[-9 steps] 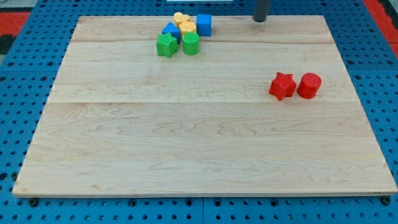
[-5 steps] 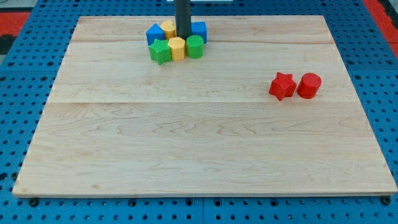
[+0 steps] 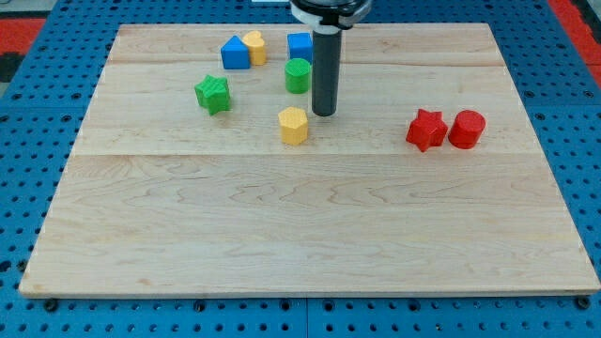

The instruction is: Slide the yellow hexagon towards the red star

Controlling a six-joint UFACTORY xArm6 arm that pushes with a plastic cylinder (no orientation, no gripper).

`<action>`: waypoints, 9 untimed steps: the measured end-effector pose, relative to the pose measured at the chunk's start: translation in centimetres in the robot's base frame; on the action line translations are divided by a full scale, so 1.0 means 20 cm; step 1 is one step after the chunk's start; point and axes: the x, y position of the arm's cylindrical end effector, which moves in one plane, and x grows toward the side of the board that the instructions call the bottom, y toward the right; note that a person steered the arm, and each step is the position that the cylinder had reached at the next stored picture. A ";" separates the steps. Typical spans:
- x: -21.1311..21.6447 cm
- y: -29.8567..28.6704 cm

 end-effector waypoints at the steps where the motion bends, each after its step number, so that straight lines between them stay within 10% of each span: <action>1: -0.10 -0.14; 6: 0.08 -0.50; 9: 0.06 0.01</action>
